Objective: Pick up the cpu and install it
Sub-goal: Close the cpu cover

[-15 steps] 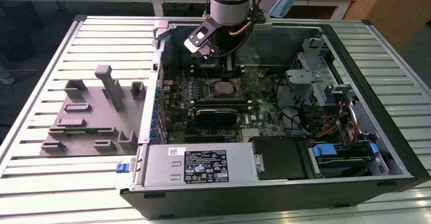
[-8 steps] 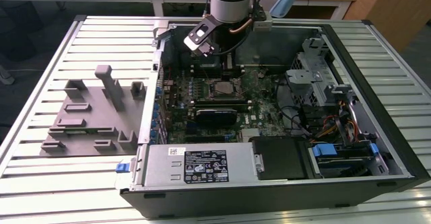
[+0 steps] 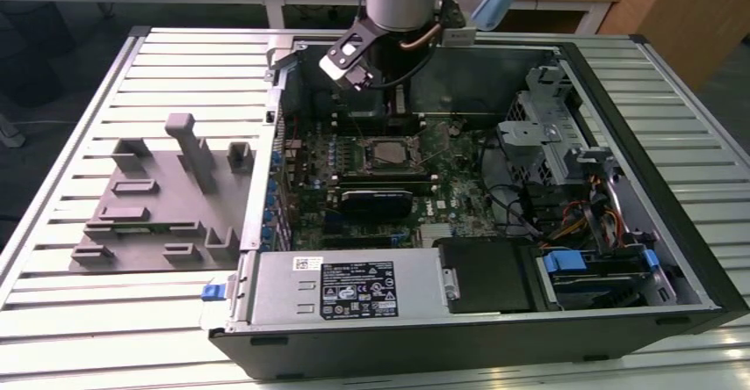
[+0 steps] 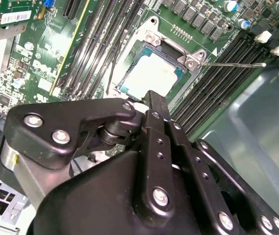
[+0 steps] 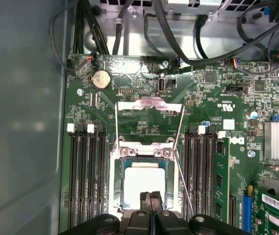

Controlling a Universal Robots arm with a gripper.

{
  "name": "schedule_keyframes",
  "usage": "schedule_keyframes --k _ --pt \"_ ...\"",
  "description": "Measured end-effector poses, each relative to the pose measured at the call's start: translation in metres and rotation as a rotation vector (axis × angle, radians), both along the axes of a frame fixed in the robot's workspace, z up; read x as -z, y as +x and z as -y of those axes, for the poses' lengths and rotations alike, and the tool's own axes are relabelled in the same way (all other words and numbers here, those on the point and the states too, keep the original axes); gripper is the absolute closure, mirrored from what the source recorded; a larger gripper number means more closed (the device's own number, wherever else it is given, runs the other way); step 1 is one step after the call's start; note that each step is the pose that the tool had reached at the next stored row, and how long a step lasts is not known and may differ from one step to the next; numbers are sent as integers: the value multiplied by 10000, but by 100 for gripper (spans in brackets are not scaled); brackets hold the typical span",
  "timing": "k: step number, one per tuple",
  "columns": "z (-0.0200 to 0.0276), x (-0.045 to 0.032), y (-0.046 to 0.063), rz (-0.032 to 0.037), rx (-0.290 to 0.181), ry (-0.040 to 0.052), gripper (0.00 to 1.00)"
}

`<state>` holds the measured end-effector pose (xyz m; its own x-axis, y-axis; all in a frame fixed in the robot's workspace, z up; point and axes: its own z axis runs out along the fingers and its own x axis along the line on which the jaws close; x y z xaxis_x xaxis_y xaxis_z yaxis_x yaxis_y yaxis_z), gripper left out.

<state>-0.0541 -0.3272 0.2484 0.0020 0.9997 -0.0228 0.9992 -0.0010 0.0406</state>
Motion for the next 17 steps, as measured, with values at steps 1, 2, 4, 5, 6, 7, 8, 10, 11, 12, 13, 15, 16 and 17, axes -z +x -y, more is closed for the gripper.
schedule_keyframes --k 1,2,4,5,6,7,8,10,11,12,13,15,16,17 --pt "0 -12 0 0 0 0 89" --pt "0 -25 0 0 0 0 89" --pt "0 -54 0 1 0 0 89" --pt "0 -69 0 0 0 -1 89" --pt "0 -85 0 0 0 -1 89" --pt "0 -100 0 0 0 -1 89" --pt "0 -115 0 0 0 0 89" --pt "0 -149 0 0 0 0 89" --pt "0 -167 0 0 0 -1 89" --pt "0 -184 0 0 0 0 89" --pt "0 -201 0 0 0 0 89" --pt "0 -220 0 1 0 1 89" --pt "0 -220 0 2 0 2 89" --pt "0 -220 0 3 0 4 89"
